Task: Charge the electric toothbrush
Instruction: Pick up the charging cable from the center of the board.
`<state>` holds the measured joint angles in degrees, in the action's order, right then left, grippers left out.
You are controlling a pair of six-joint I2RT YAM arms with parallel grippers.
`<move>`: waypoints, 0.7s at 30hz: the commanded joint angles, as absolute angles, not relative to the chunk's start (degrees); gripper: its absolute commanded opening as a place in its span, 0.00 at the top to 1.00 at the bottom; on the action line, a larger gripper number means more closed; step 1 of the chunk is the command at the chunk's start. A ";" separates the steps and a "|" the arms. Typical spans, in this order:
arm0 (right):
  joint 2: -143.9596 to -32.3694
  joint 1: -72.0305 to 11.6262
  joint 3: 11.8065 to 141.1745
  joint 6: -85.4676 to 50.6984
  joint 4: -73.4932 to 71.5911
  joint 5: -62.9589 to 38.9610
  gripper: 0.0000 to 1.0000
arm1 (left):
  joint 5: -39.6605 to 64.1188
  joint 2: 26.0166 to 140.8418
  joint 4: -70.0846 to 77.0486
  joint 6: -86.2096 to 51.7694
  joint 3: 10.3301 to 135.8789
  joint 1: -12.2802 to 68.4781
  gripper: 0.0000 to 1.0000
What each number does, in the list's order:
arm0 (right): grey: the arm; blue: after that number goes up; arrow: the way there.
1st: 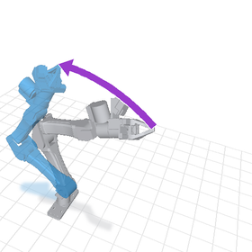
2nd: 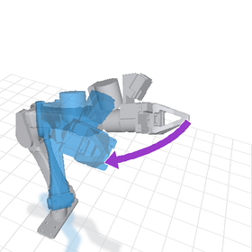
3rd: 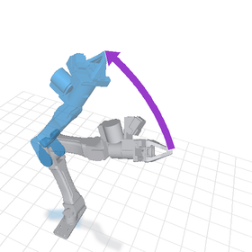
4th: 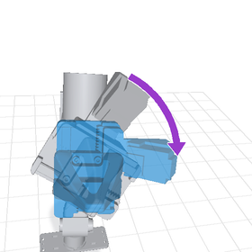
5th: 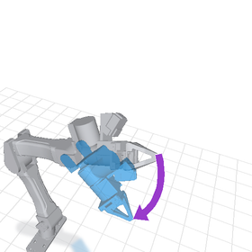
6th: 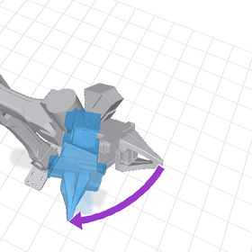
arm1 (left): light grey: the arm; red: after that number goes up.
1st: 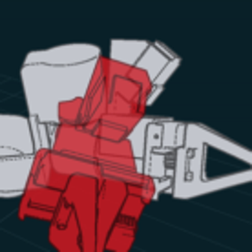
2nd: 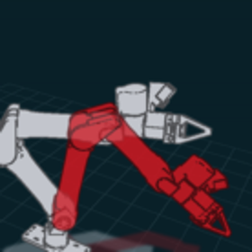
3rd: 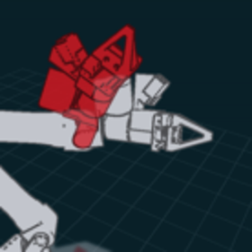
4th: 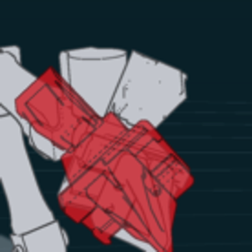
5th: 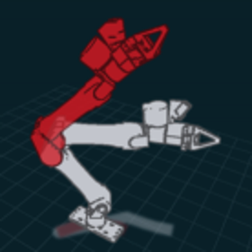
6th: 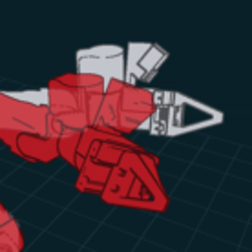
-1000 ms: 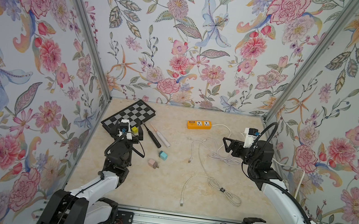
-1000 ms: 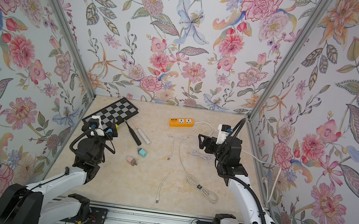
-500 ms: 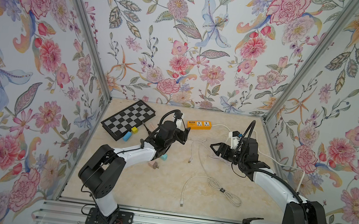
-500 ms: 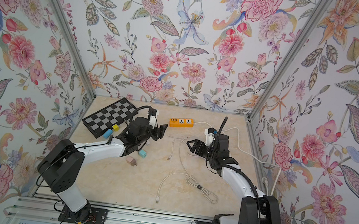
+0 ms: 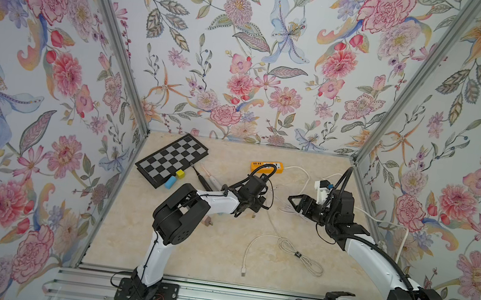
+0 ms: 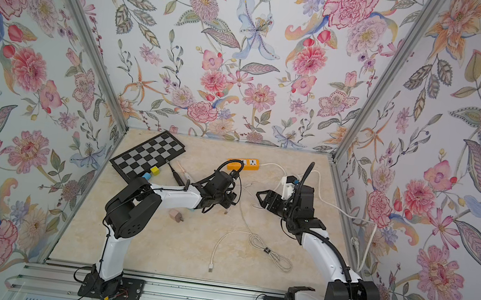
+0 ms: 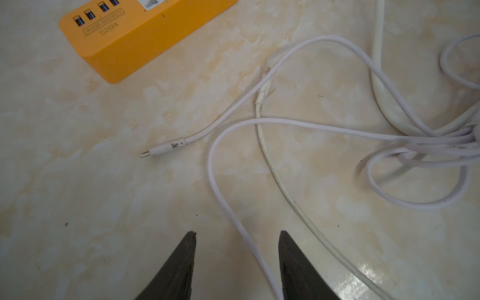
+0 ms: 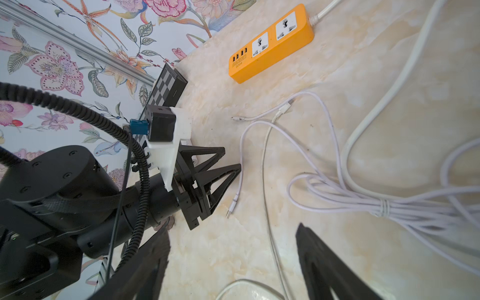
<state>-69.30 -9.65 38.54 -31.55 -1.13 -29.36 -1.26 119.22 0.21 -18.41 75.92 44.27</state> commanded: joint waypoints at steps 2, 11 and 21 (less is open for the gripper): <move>-69.16 -9.49 38.82 -31.25 0.44 -30.04 0.19 | -5.83 120.95 -5.42 -16.26 76.94 46.12 0.50; -68.73 -9.47 38.94 -31.13 0.93 -29.32 0.19 | -5.44 119.48 -10.43 -13.98 75.20 48.29 0.54; -69.28 -9.58 39.46 -31.19 1.16 -29.03 0.18 | -4.38 115.90 -10.03 -13.60 67.82 48.69 0.62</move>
